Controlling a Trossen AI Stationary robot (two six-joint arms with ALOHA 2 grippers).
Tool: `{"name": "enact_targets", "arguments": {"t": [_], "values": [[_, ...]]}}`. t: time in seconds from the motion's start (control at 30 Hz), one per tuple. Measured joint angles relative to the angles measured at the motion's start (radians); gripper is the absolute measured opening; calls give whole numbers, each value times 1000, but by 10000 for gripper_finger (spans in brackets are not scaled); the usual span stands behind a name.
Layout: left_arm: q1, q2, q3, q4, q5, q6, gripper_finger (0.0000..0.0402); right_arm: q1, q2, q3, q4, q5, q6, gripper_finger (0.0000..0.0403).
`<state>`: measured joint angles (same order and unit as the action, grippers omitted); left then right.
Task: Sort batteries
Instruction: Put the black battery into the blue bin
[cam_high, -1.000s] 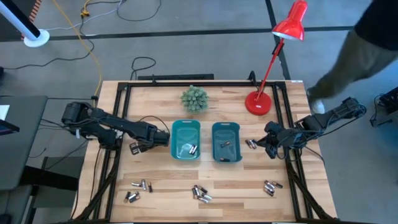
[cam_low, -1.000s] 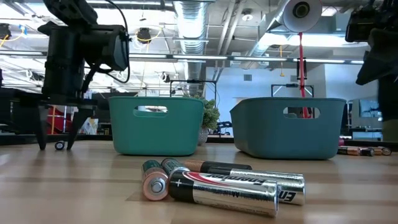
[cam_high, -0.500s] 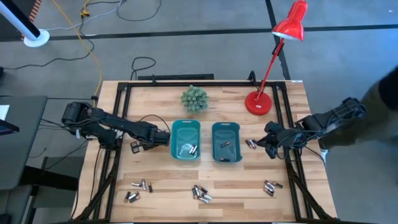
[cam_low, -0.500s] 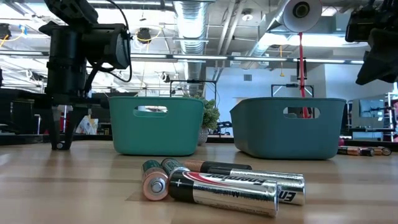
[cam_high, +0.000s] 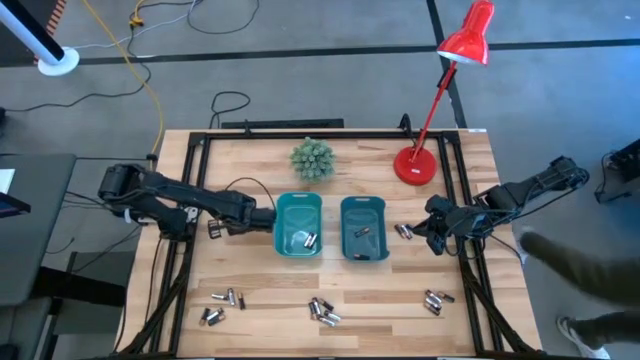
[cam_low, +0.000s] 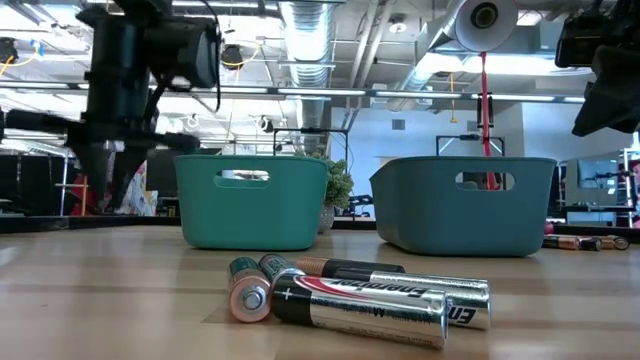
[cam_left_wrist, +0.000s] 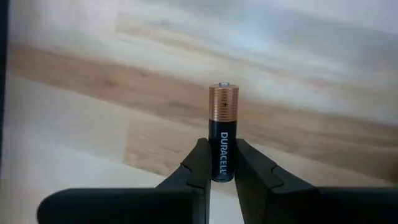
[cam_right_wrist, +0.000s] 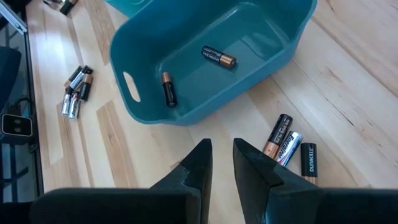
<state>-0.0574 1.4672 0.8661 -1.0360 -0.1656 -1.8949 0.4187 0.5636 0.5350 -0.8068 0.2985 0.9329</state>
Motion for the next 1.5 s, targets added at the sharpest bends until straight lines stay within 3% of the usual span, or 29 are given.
{"name": "enact_targets", "arguments": {"t": [0.13,0.4,0.6,0.73,1.1,1.33,1.5], "values": [[-2,-53,64,-2,-121,78,39,0,0,0,-1,0,0,83],[19,-67,267,3,-241,379,39,0,0,0,0,0,-20,83],[46,7,449,24,-302,592,39,-2,0,0,3,0,-19,83],[68,124,599,57,-300,751,39,-2,0,0,4,0,-18,83],[103,563,1113,134,-113,1163,39,-2,0,0,8,0,-17,83],[103,806,1355,113,61,1218,39,-2,0,0,7,0,-15,83],[103,919,1429,52,148,1202,39,-2,0,0,7,0,-15,83]]}}
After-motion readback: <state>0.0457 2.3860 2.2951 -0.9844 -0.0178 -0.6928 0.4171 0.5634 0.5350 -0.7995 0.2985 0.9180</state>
